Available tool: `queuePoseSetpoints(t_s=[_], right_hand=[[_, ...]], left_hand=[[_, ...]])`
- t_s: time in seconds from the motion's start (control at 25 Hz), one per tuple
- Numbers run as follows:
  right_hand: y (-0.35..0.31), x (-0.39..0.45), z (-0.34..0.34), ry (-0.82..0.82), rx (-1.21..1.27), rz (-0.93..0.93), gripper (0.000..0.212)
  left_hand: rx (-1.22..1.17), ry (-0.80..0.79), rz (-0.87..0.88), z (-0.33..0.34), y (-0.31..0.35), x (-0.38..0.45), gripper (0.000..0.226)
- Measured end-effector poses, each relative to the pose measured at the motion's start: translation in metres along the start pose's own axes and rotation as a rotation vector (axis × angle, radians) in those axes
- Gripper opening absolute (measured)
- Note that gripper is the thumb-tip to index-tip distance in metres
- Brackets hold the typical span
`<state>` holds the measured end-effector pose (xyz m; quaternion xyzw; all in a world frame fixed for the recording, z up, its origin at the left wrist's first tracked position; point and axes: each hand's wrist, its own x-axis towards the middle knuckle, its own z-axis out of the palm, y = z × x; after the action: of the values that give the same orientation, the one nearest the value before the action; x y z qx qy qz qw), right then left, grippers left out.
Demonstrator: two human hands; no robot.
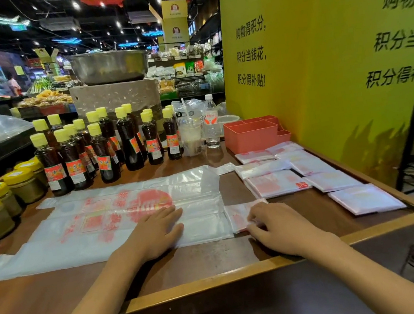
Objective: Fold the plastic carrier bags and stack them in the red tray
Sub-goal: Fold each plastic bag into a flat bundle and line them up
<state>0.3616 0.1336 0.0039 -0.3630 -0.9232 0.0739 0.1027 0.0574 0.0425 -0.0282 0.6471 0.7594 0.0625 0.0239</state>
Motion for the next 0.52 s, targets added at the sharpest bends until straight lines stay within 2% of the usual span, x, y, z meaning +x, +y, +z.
queuePoseSetpoints(t_s=[0.12, 0.24, 0.32, 0.4, 0.52], right_hand=[[0.018, -0.027, -0.011, 0.034, -0.063, 0.136, 0.04], [0.033, -0.042, -0.018, 0.042, -0.079, 0.261, 0.054], [0.047, -0.05, -0.019, 0.052, -0.029, 0.342, 0.062], [0.056, -0.054, -0.019, 0.075, 0.016, 0.366, 0.065], [0.065, -0.056, -0.024, 0.042, 0.029, 0.305, 0.065]], left_hand=[[0.036, 0.019, -0.018, -0.008, 0.038, 0.004, 0.056], [-0.107, 0.088, 0.098, -0.008, 0.101, 0.004, 0.054], [-0.144, 0.066, 0.182, 0.002, 0.14, 0.007, 0.055], [-0.126, -0.011, 0.2, 0.015, 0.157, 0.012, 0.056], [-0.093, -0.062, 0.175, 0.028, 0.16, 0.017, 0.059]])
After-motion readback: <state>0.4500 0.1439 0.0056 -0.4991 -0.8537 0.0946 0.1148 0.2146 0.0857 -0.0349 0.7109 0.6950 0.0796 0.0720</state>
